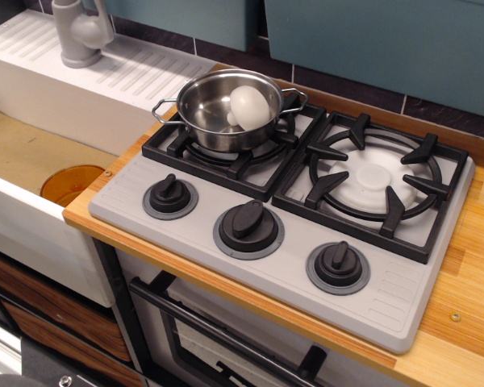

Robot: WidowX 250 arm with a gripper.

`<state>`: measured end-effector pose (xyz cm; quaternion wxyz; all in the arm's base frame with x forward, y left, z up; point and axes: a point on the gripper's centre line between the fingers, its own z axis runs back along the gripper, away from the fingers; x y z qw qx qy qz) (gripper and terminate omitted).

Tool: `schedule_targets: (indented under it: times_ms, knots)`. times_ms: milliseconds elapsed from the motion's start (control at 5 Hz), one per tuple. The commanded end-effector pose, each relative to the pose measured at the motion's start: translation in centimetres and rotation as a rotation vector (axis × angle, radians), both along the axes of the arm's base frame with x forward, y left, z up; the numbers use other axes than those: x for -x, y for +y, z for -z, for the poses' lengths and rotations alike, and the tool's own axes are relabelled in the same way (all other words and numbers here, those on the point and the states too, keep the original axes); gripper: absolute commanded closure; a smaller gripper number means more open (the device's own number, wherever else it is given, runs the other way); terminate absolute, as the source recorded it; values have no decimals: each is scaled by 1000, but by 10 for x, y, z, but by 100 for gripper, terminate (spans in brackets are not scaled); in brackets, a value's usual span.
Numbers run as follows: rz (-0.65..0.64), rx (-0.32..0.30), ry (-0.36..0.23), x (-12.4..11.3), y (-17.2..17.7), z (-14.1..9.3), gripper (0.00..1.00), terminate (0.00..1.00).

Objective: Put pot or pan on stove and put mushroom in pot or pan

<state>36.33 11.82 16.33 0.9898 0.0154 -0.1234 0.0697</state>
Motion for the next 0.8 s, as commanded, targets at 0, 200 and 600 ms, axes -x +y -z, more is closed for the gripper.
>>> schedule_targets:
  times_ms: [0, 200, 600]
  knots:
    - [-58, -4, -67, 5, -61, -2, 0, 0]
    - [-83, 6, -58, -1, -94, 5, 0, 0]
    - [-131, 59, -27, -8, -151, 8, 0, 100]
